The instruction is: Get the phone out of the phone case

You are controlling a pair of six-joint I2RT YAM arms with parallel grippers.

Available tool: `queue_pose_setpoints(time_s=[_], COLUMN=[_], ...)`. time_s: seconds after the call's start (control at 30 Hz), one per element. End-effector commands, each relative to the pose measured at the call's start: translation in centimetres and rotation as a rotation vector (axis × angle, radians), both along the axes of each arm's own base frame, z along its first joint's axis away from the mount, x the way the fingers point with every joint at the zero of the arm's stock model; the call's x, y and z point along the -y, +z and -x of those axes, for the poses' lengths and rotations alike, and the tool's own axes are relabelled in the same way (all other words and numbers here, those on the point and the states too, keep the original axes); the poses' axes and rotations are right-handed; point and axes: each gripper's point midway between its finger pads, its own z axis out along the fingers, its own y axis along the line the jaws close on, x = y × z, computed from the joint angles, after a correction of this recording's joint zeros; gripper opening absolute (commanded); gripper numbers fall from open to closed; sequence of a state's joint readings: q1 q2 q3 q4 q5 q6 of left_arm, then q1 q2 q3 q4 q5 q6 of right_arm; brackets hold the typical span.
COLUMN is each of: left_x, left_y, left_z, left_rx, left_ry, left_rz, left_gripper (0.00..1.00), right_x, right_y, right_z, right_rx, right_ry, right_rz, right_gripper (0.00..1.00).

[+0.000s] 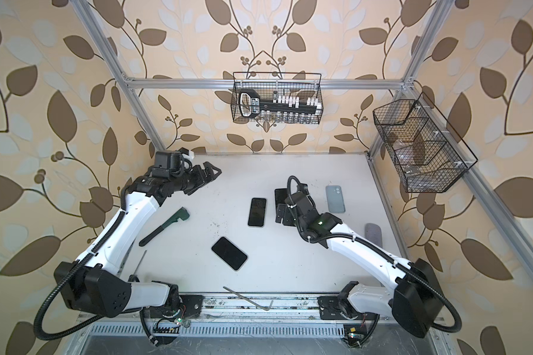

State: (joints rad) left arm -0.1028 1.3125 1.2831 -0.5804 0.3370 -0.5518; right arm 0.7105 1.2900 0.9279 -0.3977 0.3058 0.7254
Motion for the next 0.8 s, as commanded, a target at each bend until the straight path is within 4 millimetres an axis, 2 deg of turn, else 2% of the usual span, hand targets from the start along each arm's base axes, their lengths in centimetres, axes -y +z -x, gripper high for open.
queue_pose_setpoints(time_s=[0.0, 0.2, 0.37, 0.63, 0.77], left_x=[-2.5, -5.3, -6.0, -7.0, -7.3], left_y=[-2.1, -4.9, -6.5, -6.9, -7.3], left_z=[1.5, 1.9, 2.0, 2.4, 2.6], left_rx=[-0.069, -0.129, -0.172, -0.217, -0.226], left_ry=[0.056, 0.113, 0.114, 0.124, 0.133], left_rz=[-0.019, -0.017, 0.001, 0.025, 0.032], left_gripper=[0.99, 0.99, 0.99, 0.99, 0.99], right_x=[-1.5, -6.7, -9.6, -12.8, -13.5], right_y=[0.1, 0.1, -2.3, -6.3, -8.5], right_z=[-0.6, -1.8, -2.9, -4.0, -4.3], right_rx=[-0.004, -0.04, -0.137, -0.234, -0.286], right_ry=[-0.045, -0.008, 0.009, 0.036, 0.04], right_rz=[0.056, 0.131, 0.155, 0.219, 0.275], right_gripper=[1.0, 1.0, 1.0, 1.0, 1.0])
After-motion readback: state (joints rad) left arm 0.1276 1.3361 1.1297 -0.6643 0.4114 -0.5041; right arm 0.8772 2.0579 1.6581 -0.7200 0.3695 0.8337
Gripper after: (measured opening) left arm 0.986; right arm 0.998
